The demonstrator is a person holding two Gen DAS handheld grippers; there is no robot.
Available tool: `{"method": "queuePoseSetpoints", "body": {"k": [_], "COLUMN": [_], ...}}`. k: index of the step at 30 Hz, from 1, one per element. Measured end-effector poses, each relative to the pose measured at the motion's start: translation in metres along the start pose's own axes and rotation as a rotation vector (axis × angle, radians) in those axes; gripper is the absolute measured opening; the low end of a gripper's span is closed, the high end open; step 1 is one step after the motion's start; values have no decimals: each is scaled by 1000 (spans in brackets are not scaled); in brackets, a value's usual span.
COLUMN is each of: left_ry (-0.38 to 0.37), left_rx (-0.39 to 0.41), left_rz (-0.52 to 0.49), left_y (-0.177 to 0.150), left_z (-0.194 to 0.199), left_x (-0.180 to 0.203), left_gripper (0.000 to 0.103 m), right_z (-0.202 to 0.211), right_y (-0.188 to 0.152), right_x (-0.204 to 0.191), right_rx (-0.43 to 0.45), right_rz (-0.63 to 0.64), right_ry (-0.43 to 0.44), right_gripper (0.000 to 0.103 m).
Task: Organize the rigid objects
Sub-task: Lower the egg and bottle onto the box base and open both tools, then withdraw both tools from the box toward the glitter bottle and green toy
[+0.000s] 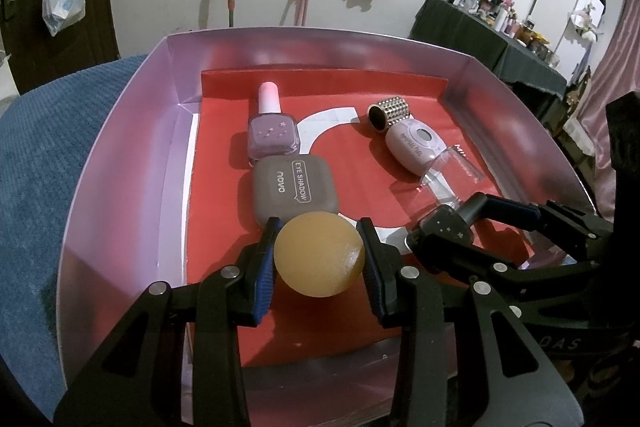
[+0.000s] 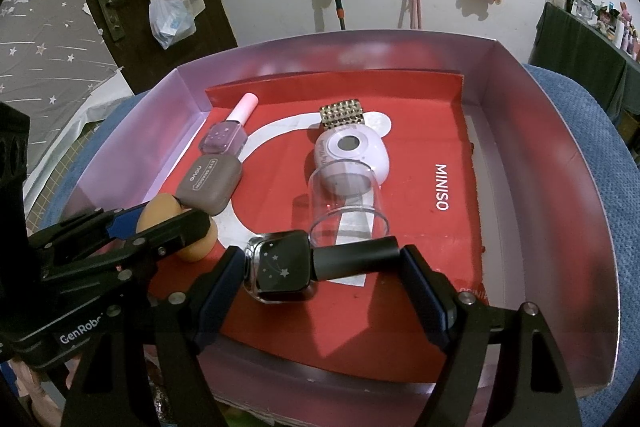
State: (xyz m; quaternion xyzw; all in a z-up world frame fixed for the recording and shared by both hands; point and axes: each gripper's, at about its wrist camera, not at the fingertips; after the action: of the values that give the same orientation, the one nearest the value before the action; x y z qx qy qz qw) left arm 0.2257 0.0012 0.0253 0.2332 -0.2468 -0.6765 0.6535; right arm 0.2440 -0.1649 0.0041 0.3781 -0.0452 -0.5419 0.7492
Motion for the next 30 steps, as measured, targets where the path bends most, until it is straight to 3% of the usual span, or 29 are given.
{"method": "queuePoseSetpoints", "body": {"k": [8,15,30], "left_ry": [50,61,71], "left_rx": [5,14,67], "left_rz": [-32,-20,-19], "left_y": [-3,-3,-12], "left_z": [-2,1,29], "left_x": [6,2,1], "left_gripper": [38,56,67], "right_z": [0,7,38], "right_y": [0,-1,-8], "right_x": [0,2,-7], "right_rx": [3,20,82], "right_rz": [-4,-9,23], "right_ry": [2,8,-3], "right_gripper": [81,81,81]}}
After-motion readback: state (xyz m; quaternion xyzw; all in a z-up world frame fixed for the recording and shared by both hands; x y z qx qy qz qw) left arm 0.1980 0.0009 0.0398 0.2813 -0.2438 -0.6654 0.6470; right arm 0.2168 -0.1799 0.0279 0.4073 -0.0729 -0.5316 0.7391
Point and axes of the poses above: each gripper's, at about its wrist camera, not at the fingertips, and z roughly against the way its jaws point, x to its right, y to its top, and after that the axes turned 12 degrees about y, right-handed
